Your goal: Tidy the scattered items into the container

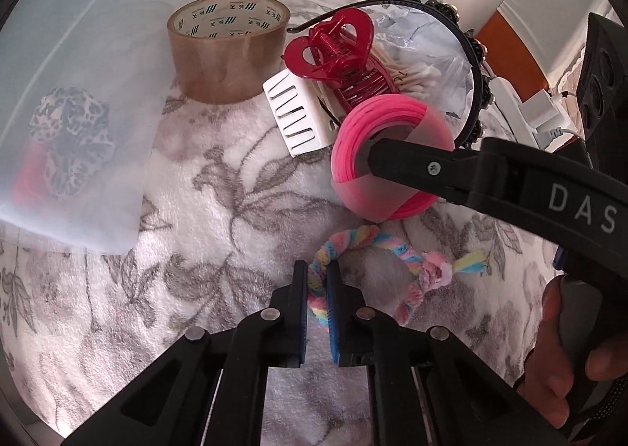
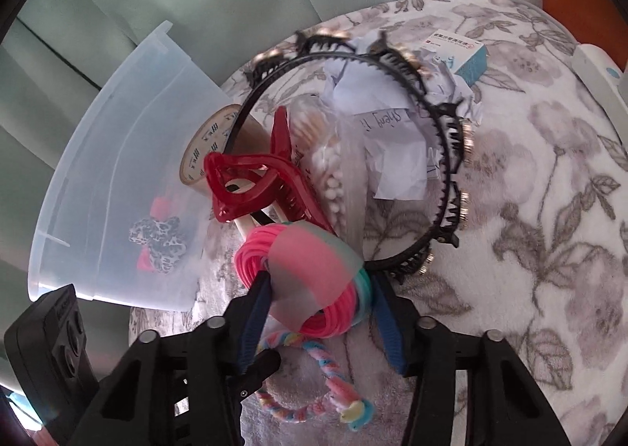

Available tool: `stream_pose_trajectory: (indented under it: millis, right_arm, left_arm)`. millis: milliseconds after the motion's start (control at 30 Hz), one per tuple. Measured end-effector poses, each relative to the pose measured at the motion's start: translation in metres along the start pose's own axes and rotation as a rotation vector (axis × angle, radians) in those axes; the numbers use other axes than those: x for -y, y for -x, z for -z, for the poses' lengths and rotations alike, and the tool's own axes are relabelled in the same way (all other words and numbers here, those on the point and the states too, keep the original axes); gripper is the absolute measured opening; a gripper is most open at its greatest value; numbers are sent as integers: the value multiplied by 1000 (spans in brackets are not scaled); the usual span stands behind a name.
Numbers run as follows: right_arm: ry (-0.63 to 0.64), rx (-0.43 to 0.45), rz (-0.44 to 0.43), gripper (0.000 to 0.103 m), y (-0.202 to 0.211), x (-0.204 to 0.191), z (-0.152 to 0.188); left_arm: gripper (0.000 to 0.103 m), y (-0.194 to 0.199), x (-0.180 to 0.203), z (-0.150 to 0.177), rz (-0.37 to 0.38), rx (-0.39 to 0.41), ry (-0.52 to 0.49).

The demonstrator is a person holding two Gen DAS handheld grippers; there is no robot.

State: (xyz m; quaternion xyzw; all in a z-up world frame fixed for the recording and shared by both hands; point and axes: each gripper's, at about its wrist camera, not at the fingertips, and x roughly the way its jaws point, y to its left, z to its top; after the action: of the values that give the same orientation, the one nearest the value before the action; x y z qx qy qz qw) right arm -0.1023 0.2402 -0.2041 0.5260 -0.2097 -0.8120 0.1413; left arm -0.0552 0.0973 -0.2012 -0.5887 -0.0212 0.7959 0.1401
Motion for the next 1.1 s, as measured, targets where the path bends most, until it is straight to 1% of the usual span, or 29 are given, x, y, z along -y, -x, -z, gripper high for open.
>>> stream_pose_trajectory:
  millis: [67, 200, 433, 600, 667, 700, 733, 767, 833, 967, 1100]
  right_arm:
    - [-1, 6, -9, 50, 6, -2, 1]
    - [1, 48, -17, 49, 26, -8, 4]
    - [-7, 111, 2, 49, 68, -10, 15]
    - [-21, 150, 10, 49, 87, -14, 23]
    - [-29, 167, 12, 49, 95, -14, 27]
    - [-31, 178, 8, 49, 100, -14, 29]
    - [-30, 189, 7, 49, 106, -15, 30]
    - [-26, 201, 7, 49, 111, -17, 30]
    - [-17, 227, 6, 49, 122, -22, 30]
    - [-7, 277, -1, 48, 142, -30, 31]
    - [-6, 312, -16, 49, 162, -39, 34]
  left_arm:
    - [8, 3, 0, 2, 1, -8, 6]
    - [7, 12, 5, 6, -1, 0, -6]
    - [7, 38, 16, 16, -10, 51, -25]
    - [7, 58, 25, 25, -13, 86, -40]
    - [7, 69, 22, 27, -14, 106, -44]
    - [7, 73, 22, 24, -14, 118, -45]
    - [7, 78, 14, 12, -13, 130, -46]
    - [7, 79, 12, 10, -12, 144, -45]
    - [7, 89, 14, 13, -10, 170, -44]
    - [7, 103, 13, 5, -7, 207, -44]
    - [7, 122, 13, 8, -6, 243, -47]
